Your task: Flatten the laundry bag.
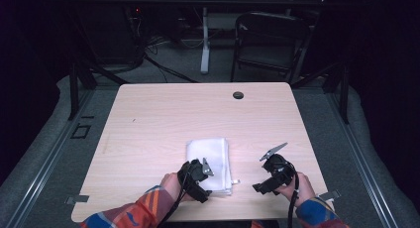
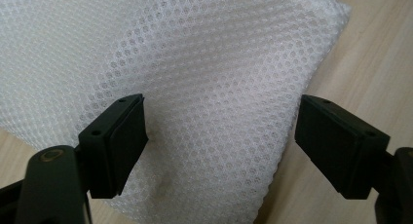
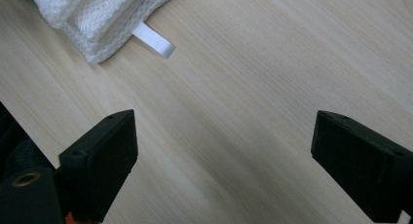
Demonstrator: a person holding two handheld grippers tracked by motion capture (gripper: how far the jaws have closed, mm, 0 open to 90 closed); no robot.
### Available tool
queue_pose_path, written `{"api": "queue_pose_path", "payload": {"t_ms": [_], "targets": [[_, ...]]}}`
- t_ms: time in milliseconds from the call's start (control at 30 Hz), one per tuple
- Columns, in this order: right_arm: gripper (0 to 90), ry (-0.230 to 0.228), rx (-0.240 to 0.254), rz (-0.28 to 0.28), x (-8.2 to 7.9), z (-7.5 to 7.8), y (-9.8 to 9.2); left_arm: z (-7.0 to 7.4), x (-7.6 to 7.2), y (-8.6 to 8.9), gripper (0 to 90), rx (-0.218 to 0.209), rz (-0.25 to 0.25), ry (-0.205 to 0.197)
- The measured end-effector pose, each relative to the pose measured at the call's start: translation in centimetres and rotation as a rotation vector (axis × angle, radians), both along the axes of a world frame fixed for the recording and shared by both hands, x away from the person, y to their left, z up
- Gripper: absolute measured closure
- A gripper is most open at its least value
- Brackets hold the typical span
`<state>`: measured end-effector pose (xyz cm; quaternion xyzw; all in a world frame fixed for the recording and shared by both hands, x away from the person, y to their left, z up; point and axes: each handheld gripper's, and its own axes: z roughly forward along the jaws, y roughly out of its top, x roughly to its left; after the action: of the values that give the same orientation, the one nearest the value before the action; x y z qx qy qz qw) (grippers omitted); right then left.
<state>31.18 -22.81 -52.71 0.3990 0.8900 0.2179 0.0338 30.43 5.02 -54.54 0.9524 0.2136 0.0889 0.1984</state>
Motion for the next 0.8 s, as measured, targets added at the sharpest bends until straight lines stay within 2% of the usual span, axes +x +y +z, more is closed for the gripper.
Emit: {"api": "queue_pose_path", "payload": {"t_ms": [67,133,167,200,300,467,633,667,800], "targets": [[11.5,-0.004,-0.013,0.025,0.0,0.1,0.2,-0.3,0.0,0.0,25.3,0.008,-0.011,0.008],[12.0,0.011,-0.004,0.030,0.0,-0.1,0.5,-0.4,-0.1,0.0,27.6,0.013,-0.016,-0.010],[12.0,0.006,-0.023,0.038,0.0,-0.1,0.6,-0.4,-0.1,0.0,28.8,0.013,-0.016,-0.010],[12.1,0.010,-0.009,0.031,0.0,-0.2,0.7,-0.3,0.0,0.2,30.0,0.011,-0.019,0.001],[12.6,0.015,-0.027,0.054,0.1,-0.2,1.0,-0.3,0.2,0.4,38.1,-0.006,-0.028,0.015],[14.4,0.010,-0.030,0.070,0.2,-0.4,1.6,-0.4,0.2,0.4,50.1,-0.006,-0.034,0.030],[16.4,0.009,-0.020,0.088,0.3,-0.5,2.4,-0.3,0.4,0.7,62.1,-0.020,-0.013,0.029],[16.7,0.009,-0.032,0.098,0.4,-0.5,2.6,-0.3,0.5,0.8,65.0,-0.027,-0.011,0.038],[24.6,-0.004,-0.026,0.110,0.4,-0.6,3.3,-0.3,0.7,1.1,71.0,-0.038,0.000,0.043]]}}
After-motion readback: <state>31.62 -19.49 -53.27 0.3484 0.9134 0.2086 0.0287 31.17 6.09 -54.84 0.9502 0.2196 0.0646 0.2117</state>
